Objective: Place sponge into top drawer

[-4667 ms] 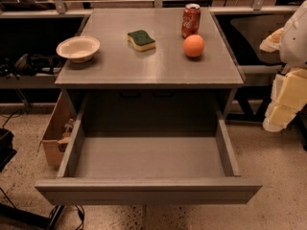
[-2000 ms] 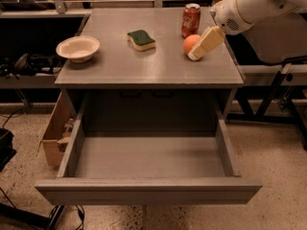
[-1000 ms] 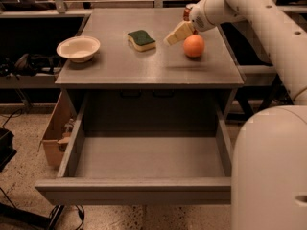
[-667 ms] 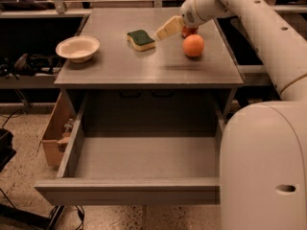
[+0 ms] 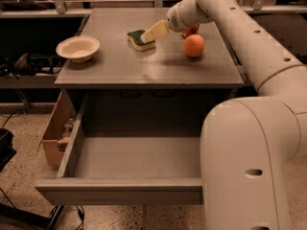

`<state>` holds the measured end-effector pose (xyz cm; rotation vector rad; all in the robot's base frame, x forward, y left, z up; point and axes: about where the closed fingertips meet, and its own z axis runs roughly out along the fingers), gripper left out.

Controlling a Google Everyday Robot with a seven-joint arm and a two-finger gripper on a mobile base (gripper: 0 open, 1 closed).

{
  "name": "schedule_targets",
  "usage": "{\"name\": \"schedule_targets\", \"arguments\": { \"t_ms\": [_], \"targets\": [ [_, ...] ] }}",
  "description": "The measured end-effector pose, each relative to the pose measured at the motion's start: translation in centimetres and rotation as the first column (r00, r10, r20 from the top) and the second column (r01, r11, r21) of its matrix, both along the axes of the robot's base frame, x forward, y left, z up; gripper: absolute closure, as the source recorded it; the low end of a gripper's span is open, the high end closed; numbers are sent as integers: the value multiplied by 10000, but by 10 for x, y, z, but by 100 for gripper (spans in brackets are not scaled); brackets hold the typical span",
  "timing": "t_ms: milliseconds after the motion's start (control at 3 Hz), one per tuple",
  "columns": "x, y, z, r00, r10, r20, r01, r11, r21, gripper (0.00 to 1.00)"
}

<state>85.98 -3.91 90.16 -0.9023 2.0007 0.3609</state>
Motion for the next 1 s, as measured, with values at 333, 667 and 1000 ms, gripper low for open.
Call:
{"name": "schedule_targets", "arguments": {
  "t_ms": [333,667,1000],
  "targets": [
    [11,5,-22,9971,-566,-511,567,9984,7,0],
    [21,15,-40,9918,-895,-912,898,9960,-9,0],
    [26,33,-42,9923,-758,-977,767,9970,55,0]
  ]
}}
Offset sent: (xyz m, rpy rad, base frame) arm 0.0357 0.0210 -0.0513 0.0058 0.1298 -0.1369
